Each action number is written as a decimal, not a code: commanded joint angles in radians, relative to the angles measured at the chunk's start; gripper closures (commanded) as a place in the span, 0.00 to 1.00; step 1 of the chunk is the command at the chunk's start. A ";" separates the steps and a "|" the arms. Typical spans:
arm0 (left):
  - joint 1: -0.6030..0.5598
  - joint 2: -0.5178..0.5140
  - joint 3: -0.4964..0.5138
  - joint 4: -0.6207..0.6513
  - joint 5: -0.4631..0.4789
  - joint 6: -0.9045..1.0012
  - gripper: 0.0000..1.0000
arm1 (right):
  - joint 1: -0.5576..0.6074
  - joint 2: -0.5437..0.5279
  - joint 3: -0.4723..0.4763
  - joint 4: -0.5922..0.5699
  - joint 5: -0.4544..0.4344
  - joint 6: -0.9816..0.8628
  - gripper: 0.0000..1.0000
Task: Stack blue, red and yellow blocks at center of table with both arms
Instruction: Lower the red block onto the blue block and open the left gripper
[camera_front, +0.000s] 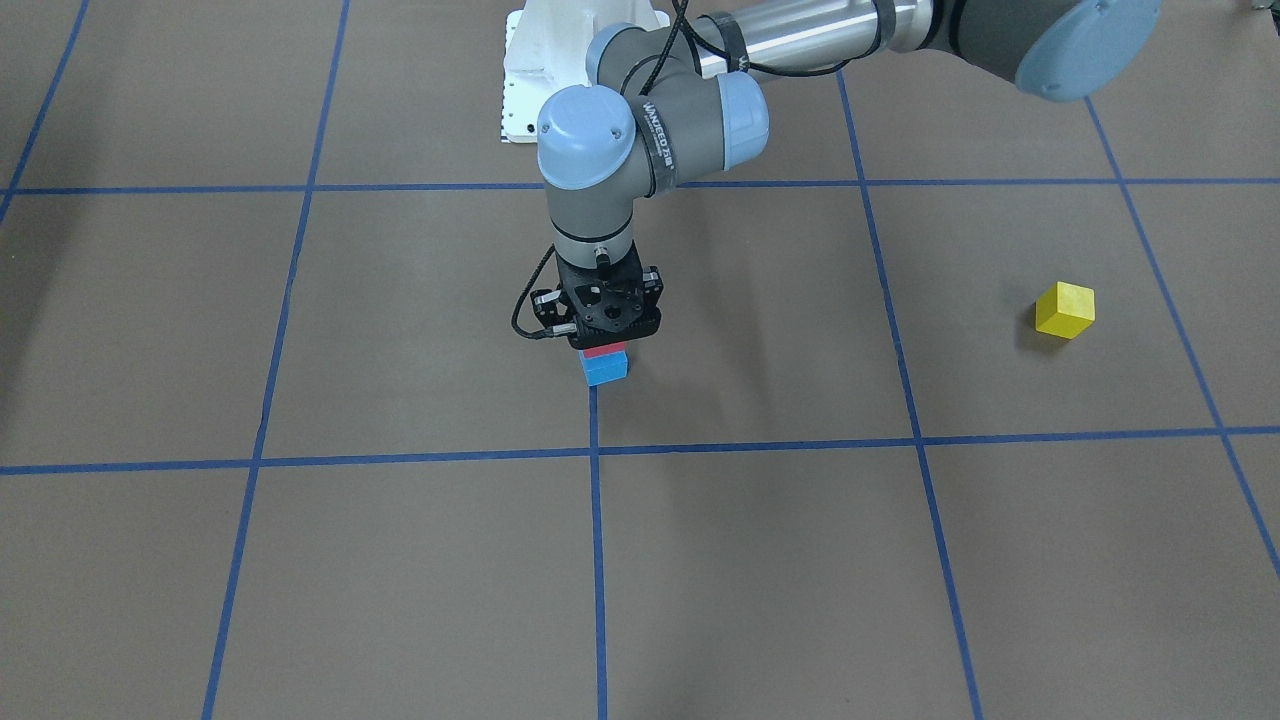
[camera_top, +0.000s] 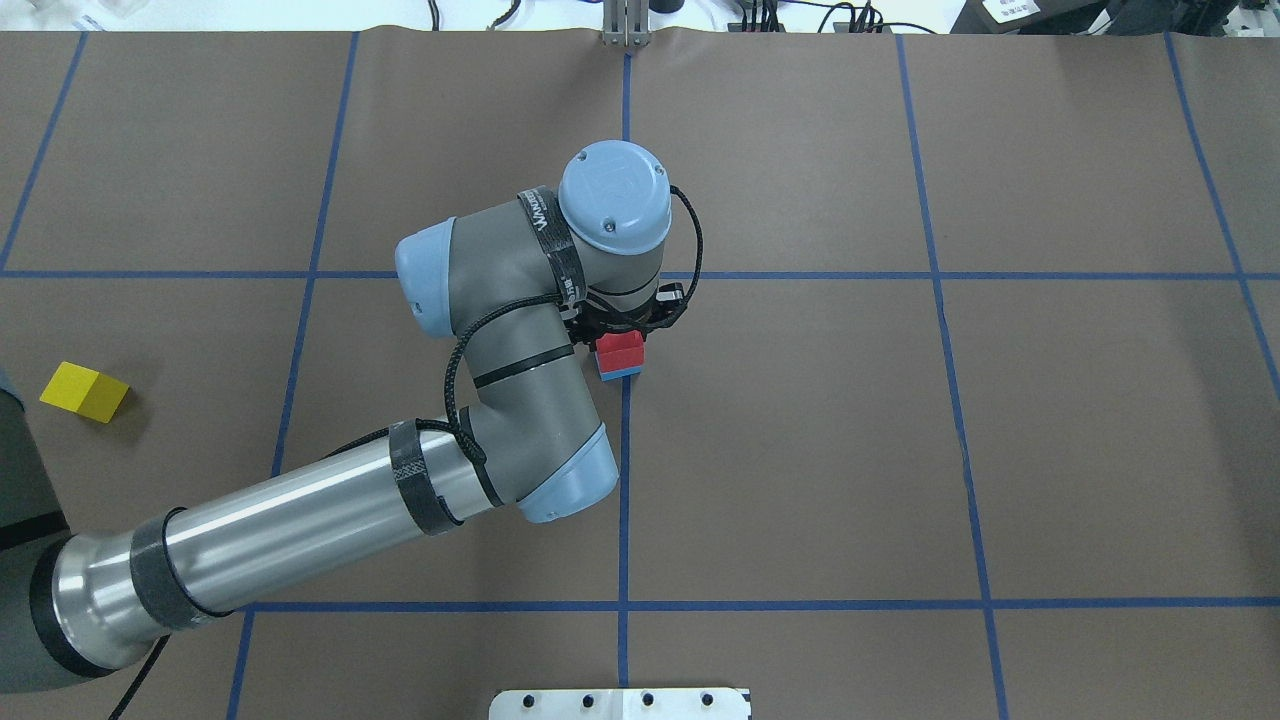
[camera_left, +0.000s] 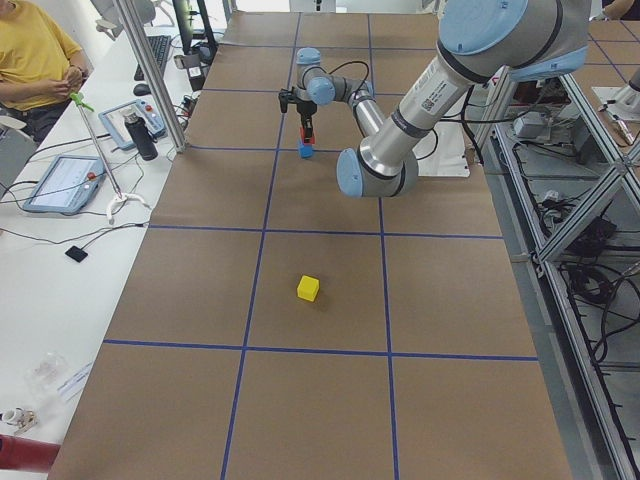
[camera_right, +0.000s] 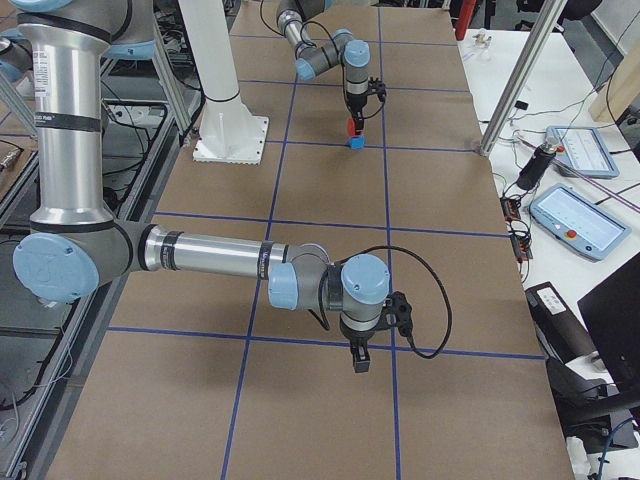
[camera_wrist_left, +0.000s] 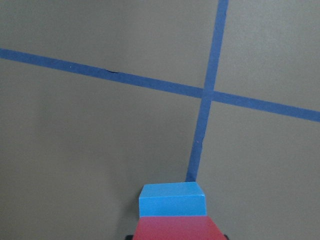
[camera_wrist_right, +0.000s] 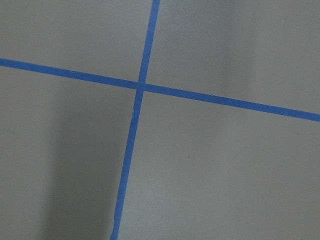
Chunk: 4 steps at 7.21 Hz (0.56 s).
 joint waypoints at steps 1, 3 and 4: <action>-0.002 0.000 0.000 0.000 0.001 0.003 0.59 | 0.000 0.000 0.000 0.000 0.000 0.000 0.00; -0.004 0.002 0.006 -0.020 0.001 0.002 0.59 | 0.000 0.000 -0.002 0.000 0.000 0.000 0.00; -0.004 0.002 0.008 -0.020 0.002 0.003 0.50 | 0.000 0.000 -0.002 0.000 0.000 -0.002 0.00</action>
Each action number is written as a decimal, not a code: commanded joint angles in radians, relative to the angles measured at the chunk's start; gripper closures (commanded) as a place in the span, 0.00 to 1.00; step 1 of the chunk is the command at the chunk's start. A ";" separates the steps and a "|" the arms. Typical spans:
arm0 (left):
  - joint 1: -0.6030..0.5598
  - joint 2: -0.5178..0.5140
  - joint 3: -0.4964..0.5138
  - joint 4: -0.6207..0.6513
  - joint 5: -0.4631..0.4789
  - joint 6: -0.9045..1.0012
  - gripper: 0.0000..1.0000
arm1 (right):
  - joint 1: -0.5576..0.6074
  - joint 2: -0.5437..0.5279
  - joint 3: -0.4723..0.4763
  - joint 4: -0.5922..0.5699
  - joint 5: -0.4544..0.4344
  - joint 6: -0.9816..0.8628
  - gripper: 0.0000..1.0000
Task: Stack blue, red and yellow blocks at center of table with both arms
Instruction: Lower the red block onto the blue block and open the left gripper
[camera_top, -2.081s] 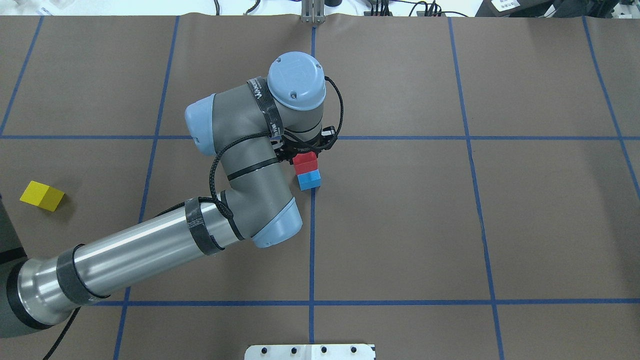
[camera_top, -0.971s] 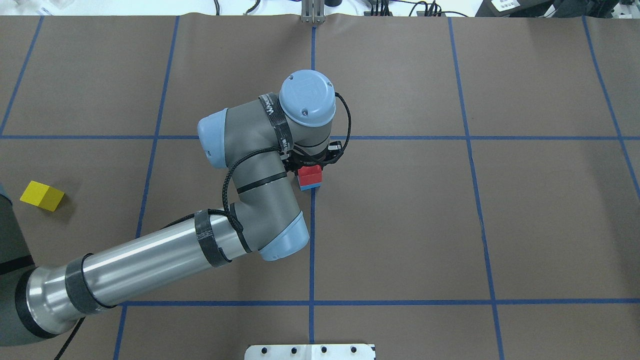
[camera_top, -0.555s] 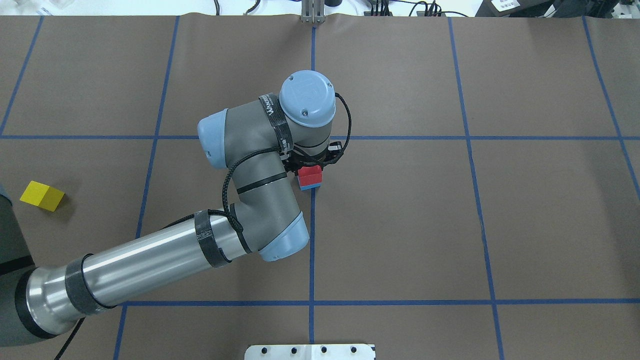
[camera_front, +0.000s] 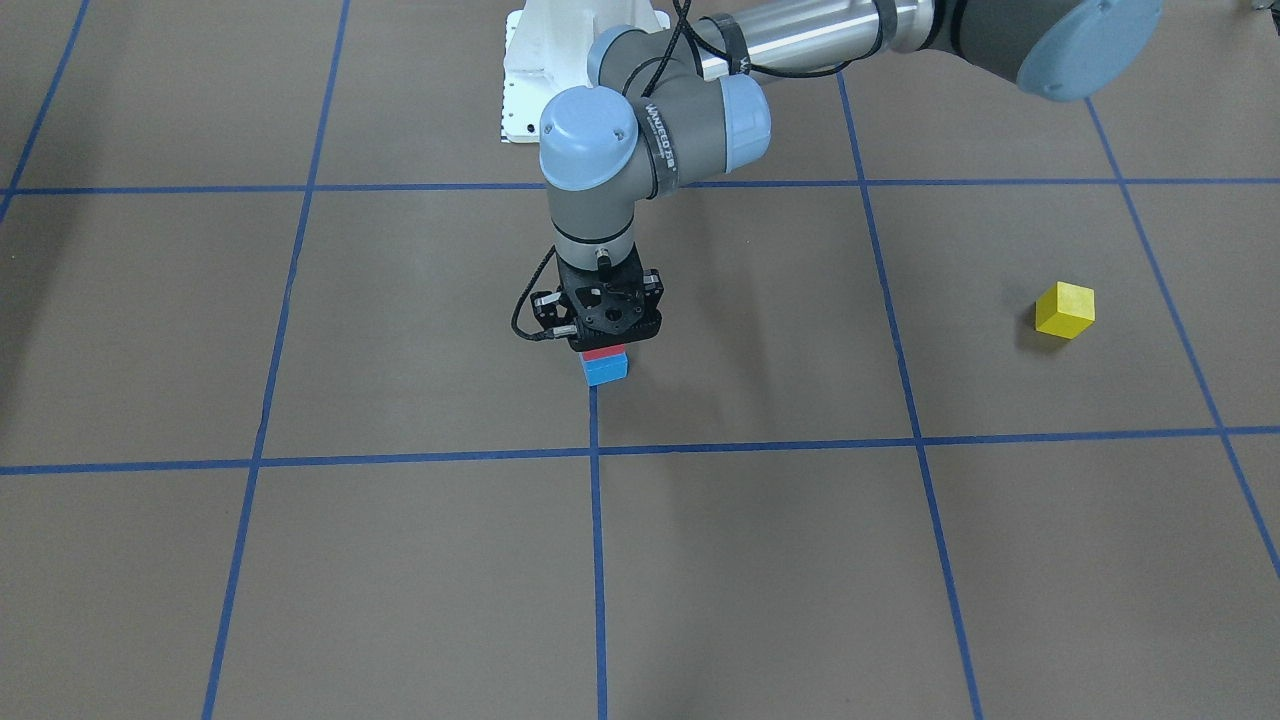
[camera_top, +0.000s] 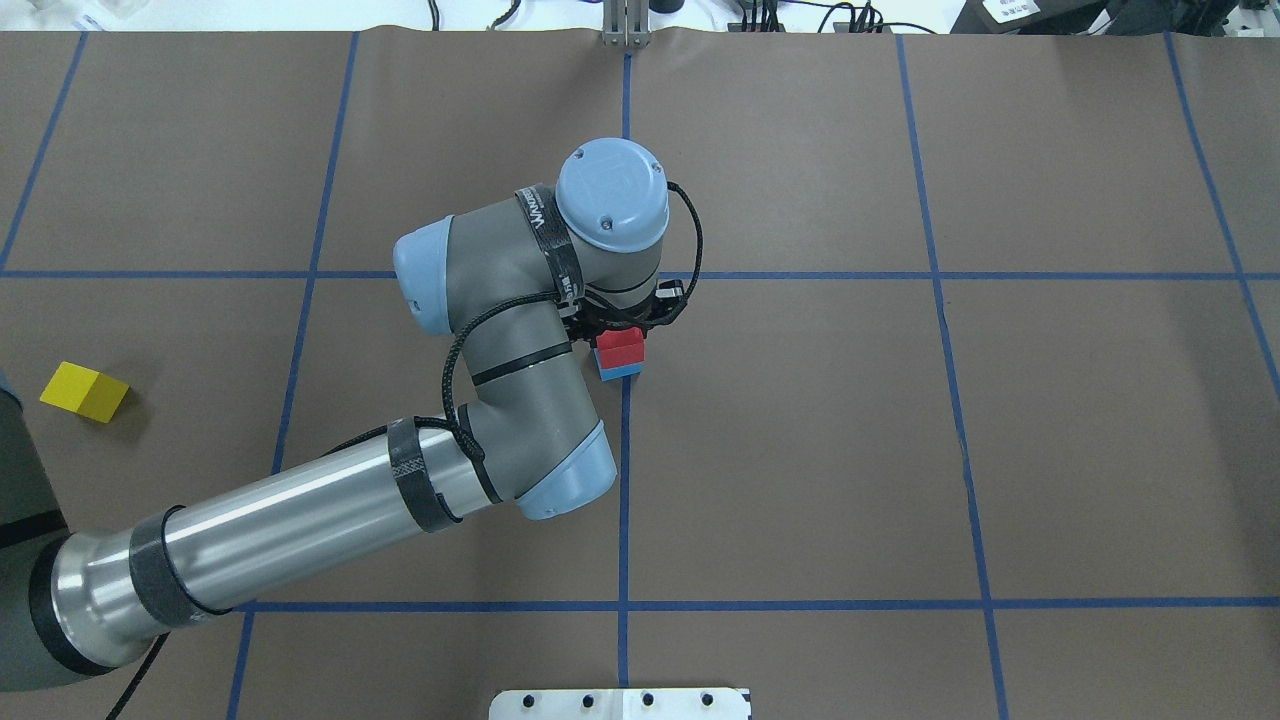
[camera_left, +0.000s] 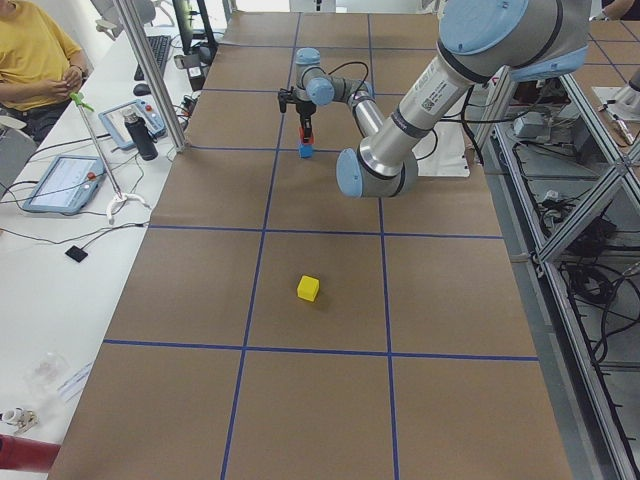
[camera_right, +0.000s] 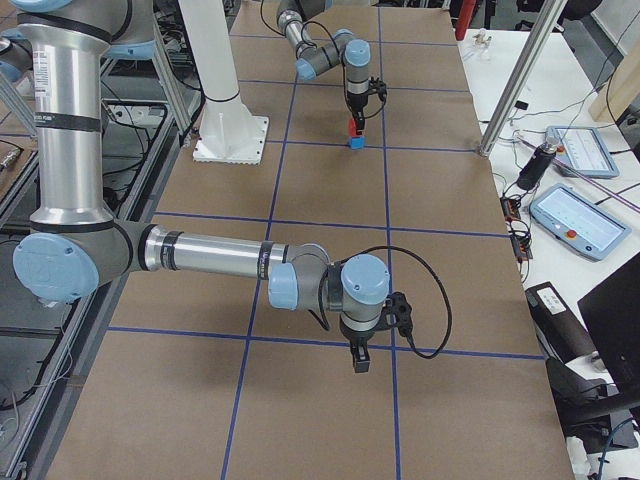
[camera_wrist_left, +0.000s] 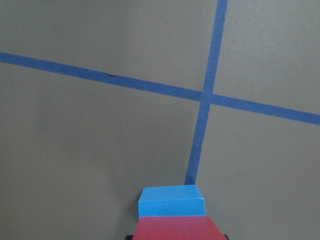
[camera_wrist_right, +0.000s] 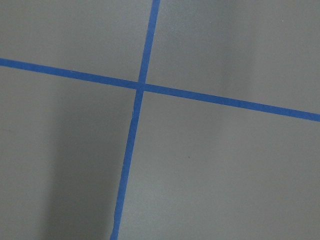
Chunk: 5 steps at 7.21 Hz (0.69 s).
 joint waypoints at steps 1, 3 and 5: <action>0.000 0.002 0.003 -0.003 0.001 0.001 0.49 | 0.000 0.000 -0.001 0.000 0.000 0.001 0.00; 0.000 0.005 0.005 -0.005 0.023 0.010 0.16 | 0.000 0.000 0.001 0.000 0.002 0.001 0.00; 0.000 0.008 0.005 -0.003 0.024 0.025 0.02 | 0.000 0.002 0.001 0.000 0.002 0.001 0.00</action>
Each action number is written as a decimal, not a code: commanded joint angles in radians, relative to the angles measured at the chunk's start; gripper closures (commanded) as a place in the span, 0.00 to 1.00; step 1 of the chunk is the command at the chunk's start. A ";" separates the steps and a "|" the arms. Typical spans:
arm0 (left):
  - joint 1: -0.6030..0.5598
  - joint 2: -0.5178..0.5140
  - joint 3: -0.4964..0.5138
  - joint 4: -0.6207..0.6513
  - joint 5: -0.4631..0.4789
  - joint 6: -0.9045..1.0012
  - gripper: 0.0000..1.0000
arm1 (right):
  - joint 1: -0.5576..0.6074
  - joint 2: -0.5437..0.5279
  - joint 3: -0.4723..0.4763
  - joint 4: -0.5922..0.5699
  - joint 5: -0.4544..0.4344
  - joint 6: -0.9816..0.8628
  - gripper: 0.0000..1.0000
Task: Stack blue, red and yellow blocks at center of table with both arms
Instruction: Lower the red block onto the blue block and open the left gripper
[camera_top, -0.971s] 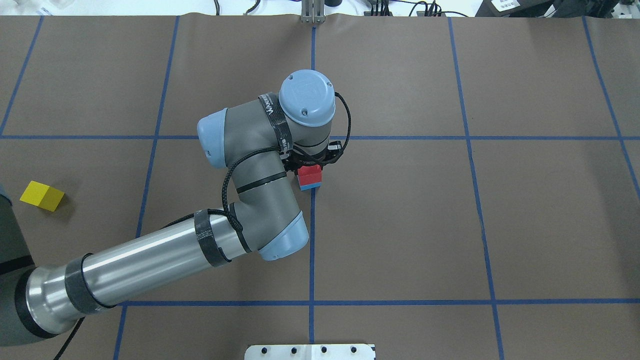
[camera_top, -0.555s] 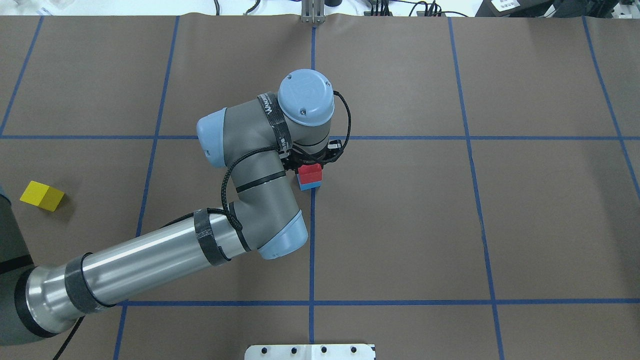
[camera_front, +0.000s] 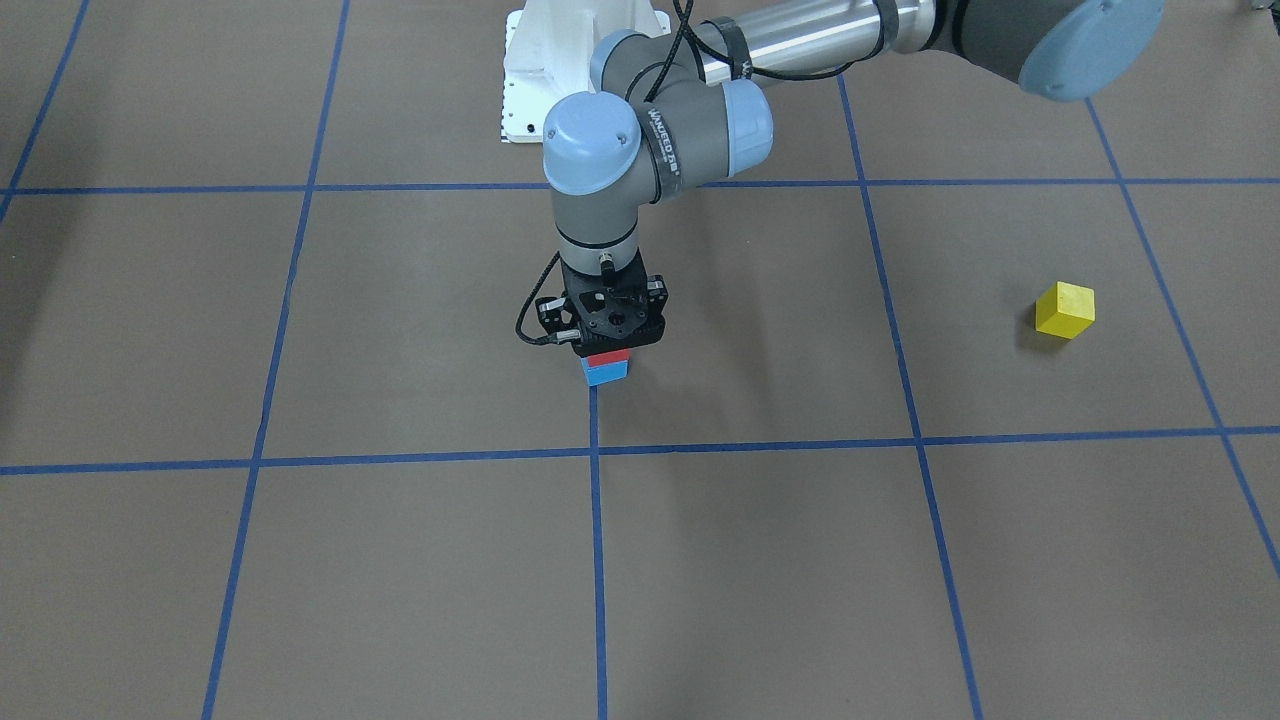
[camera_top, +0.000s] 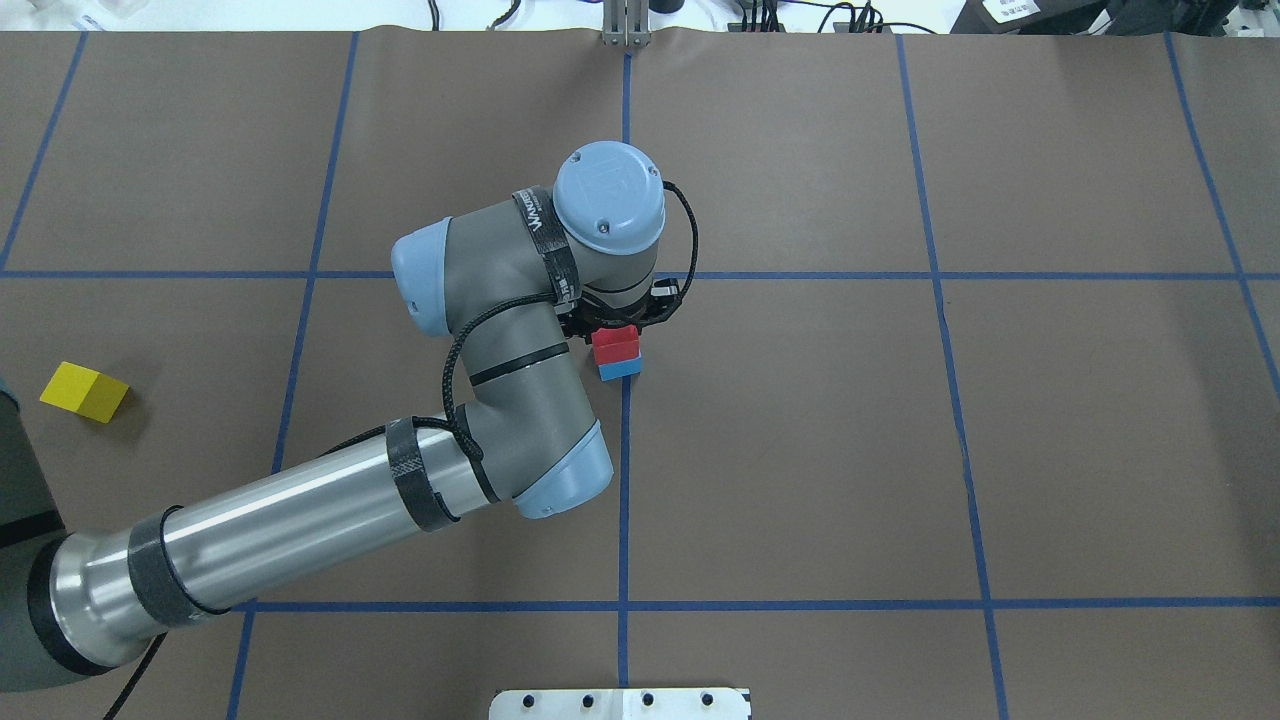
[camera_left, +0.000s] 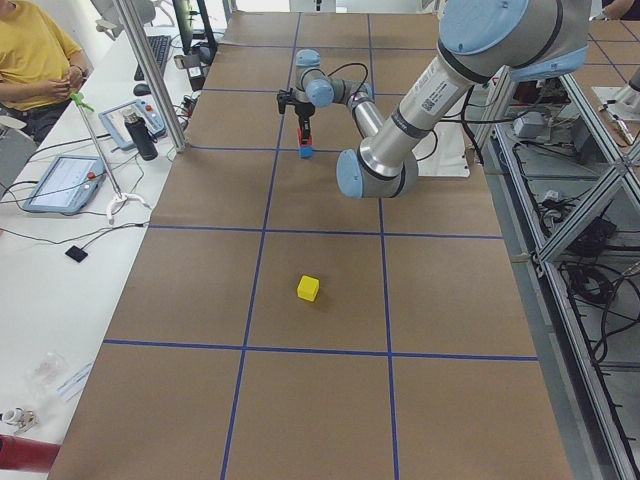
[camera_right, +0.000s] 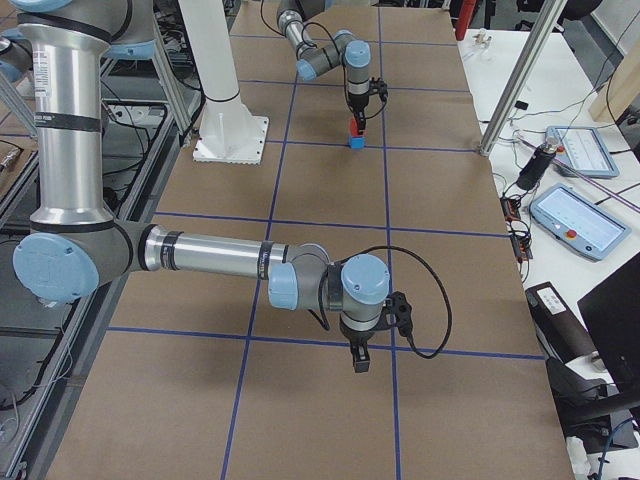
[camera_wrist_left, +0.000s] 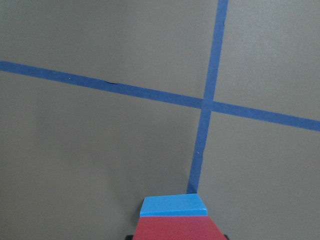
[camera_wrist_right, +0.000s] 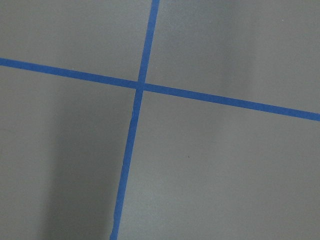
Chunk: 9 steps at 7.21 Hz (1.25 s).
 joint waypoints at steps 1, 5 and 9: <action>0.000 0.002 0.000 0.001 0.003 0.018 0.02 | 0.000 0.000 0.000 0.000 0.000 0.000 0.00; 0.002 -0.006 -0.012 0.003 0.001 0.044 0.01 | 0.000 0.004 -0.001 0.000 -0.001 0.000 0.00; -0.110 0.176 -0.319 0.114 -0.096 0.306 0.01 | 0.000 0.004 0.000 0.000 0.000 0.000 0.00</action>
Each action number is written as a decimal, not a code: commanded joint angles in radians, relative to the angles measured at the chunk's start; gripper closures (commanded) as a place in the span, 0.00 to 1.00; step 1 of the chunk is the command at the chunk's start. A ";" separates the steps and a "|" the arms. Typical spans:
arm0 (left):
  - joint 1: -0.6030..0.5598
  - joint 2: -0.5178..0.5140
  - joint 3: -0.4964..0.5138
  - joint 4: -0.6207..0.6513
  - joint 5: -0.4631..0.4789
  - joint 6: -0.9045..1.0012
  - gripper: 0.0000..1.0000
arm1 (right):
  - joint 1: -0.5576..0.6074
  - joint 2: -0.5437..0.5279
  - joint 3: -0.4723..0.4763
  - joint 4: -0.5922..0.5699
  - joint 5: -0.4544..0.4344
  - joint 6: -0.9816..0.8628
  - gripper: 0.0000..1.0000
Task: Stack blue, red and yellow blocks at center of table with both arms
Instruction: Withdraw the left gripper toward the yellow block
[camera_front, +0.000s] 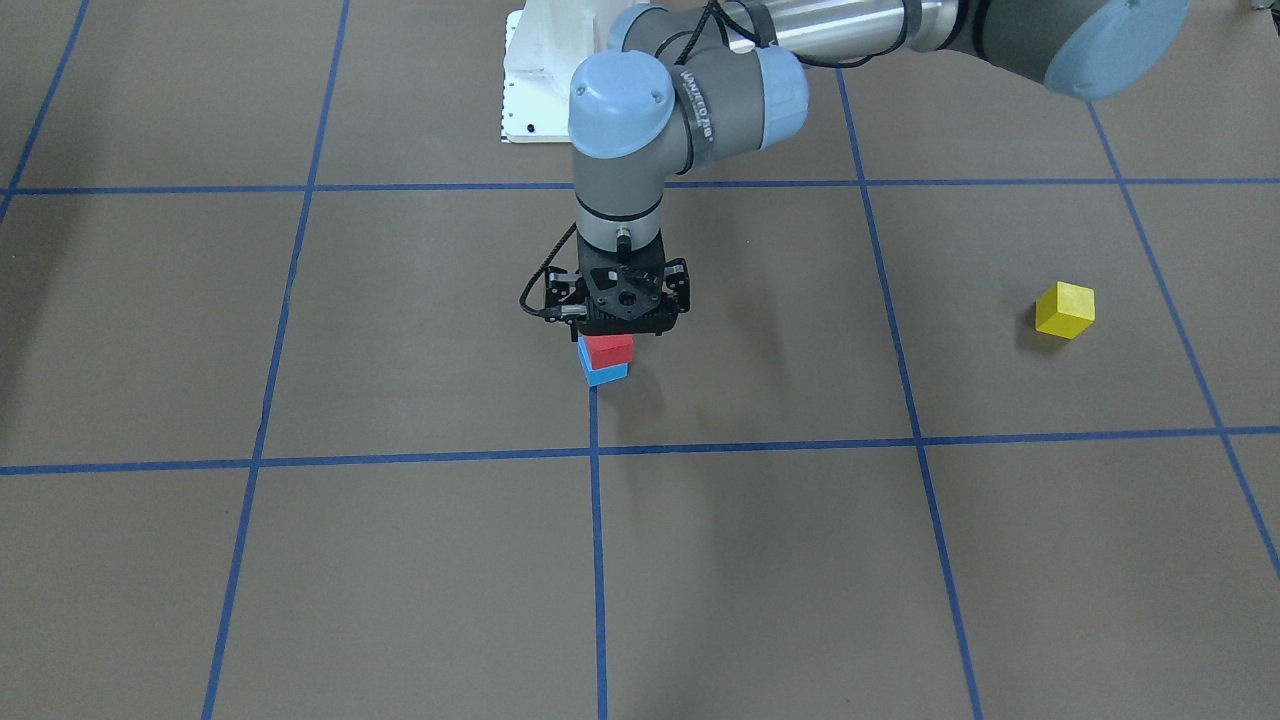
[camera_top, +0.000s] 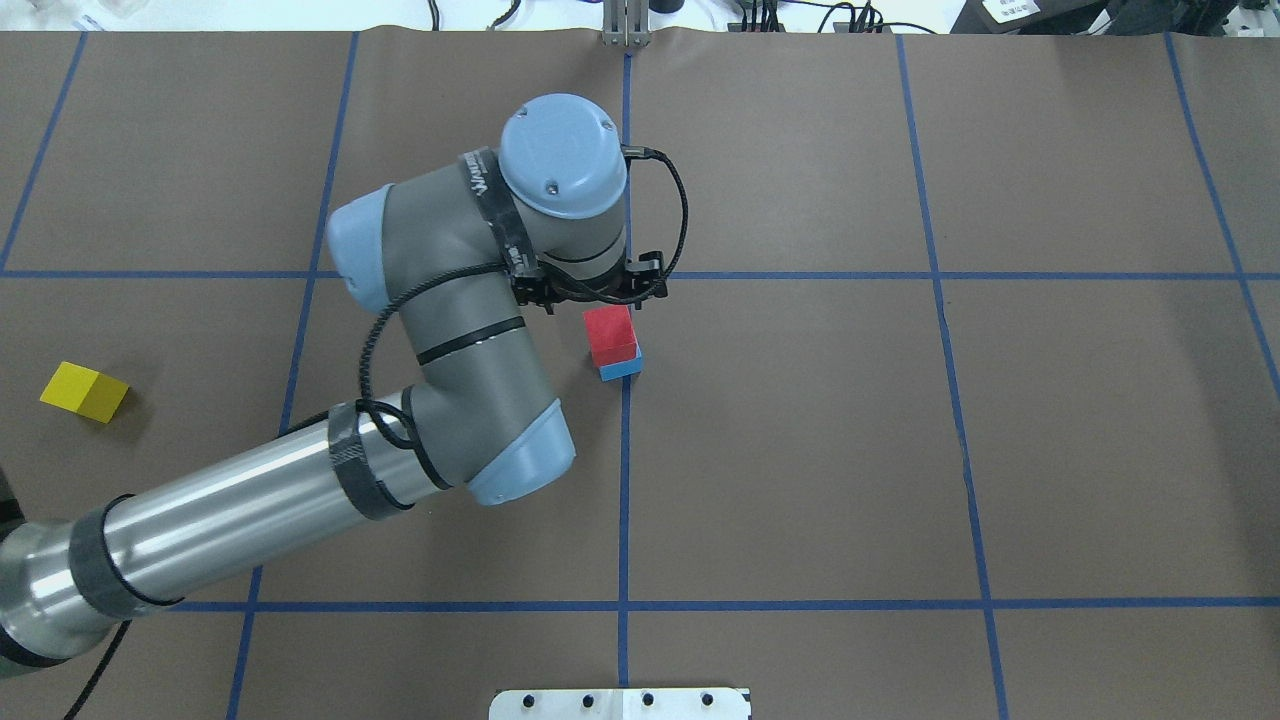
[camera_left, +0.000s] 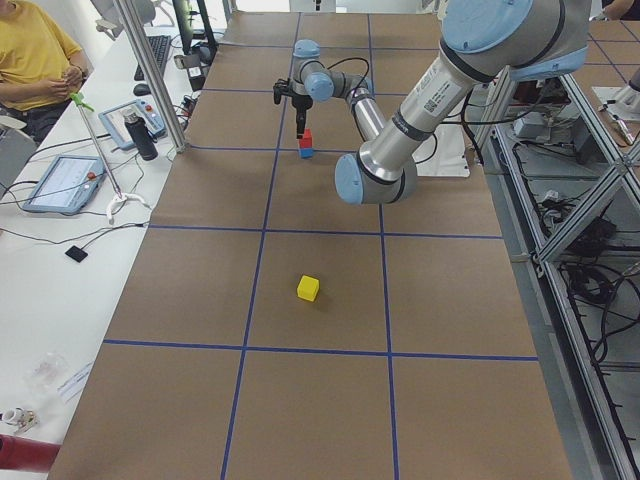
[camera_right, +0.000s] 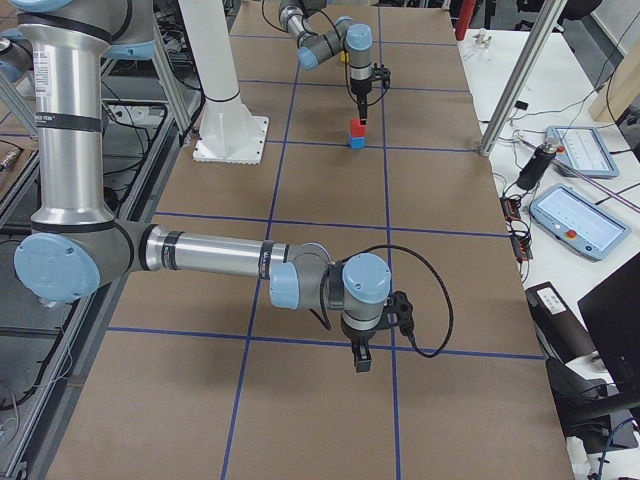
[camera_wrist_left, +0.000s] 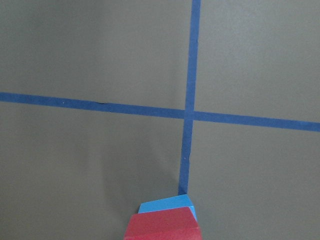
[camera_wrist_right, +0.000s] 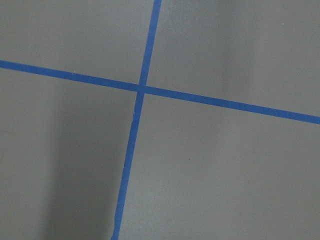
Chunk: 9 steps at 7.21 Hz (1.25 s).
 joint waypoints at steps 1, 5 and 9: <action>-0.093 0.222 -0.266 0.067 -0.089 0.222 0.01 | 0.000 0.000 0.001 0.000 0.001 0.000 0.00; -0.314 0.696 -0.499 0.006 -0.185 0.689 0.01 | 0.000 -0.003 0.000 0.000 0.001 -0.002 0.00; -0.422 1.033 -0.351 -0.392 -0.279 0.724 0.01 | 0.000 -0.006 0.003 0.002 0.000 -0.005 0.00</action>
